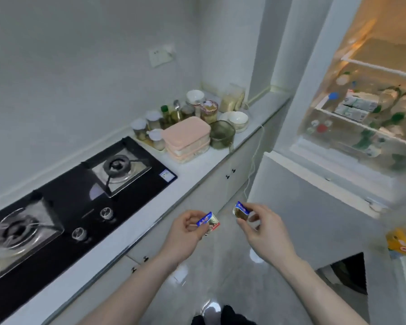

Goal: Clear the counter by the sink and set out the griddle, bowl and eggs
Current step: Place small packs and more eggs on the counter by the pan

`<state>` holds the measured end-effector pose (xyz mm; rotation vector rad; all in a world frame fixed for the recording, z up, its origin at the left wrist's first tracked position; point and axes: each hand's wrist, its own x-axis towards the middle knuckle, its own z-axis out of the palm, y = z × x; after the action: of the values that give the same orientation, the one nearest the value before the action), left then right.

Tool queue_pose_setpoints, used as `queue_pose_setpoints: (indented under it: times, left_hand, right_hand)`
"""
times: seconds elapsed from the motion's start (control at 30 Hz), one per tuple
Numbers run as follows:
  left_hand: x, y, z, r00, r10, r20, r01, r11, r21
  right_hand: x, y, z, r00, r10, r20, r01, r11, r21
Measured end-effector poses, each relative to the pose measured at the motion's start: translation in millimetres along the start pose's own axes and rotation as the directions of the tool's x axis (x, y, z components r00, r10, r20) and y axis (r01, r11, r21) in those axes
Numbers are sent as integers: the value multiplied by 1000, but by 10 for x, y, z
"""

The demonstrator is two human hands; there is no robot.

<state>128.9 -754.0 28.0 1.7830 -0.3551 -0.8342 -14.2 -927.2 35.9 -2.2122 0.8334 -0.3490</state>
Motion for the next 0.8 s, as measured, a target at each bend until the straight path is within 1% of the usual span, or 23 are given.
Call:
queue_pose_setpoints:
  times: [0.07, 0.17, 0.3, 0.33, 0.4, 0.5, 0.53, 0.57, 0.6, 0.7, 0.8]
  left_hand:
    - [-74, -58, -275, 994, -29, -107, 26, 999, -33]
    - [-207, -127, -627, 960, -82, -267, 51, 991, -120]
    - [-508, -246, -952, 864, -187, -468, 50, 956, -290]
    - [-563, -286, -994, 844, -209, -494, 47, 947, -319]
    - [-722, -384, -1110, 797, -242, -553, 29, 931, -365]
    - [-1002, -485, -1285, 732, -277, -622, 12, 919, -394]
    - [-1175, -540, -1394, 693, -285, -662, -12, 914, -406]
    - [-1255, -559, -1434, 678, -290, -675, -22, 910, -414]
    - [-1414, -620, -1535, 642, -302, -705, -42, 904, -426]
    - [-1831, -814, -1772, 560, -343, -754, -90, 880, -467]
    - [-2222, -1028, -2034, 490, -376, -787, -123, 864, -489]
  right_hand:
    - [130, -205, 186, 993, -80, 87, 79, 997, 14]
    - [366, -503, 449, 953, -202, 224, 208, 978, -6]
    - [617, -925, 813, 861, -331, 387, 361, 932, -5]
    - [654, -1008, 893, 840, -349, 416, 383, 924, 3]
    - [673, -1216, 1099, 777, -402, 484, 443, 896, 34]
    - [579, -1496, 1381, 689, -458, 561, 502, 861, 87]
    - [491, -1667, 1528, 643, -483, 595, 532, 840, 106]
    - [446, -1723, 1580, 622, -486, 614, 547, 831, 104]
    - [360, -1869, 1701, 579, -512, 635, 579, 806, 122]
    - [119, -2190, 1983, 473, -557, 683, 648, 745, 159]
    - [-145, -2505, 2232, 404, -592, 697, 685, 701, 199]
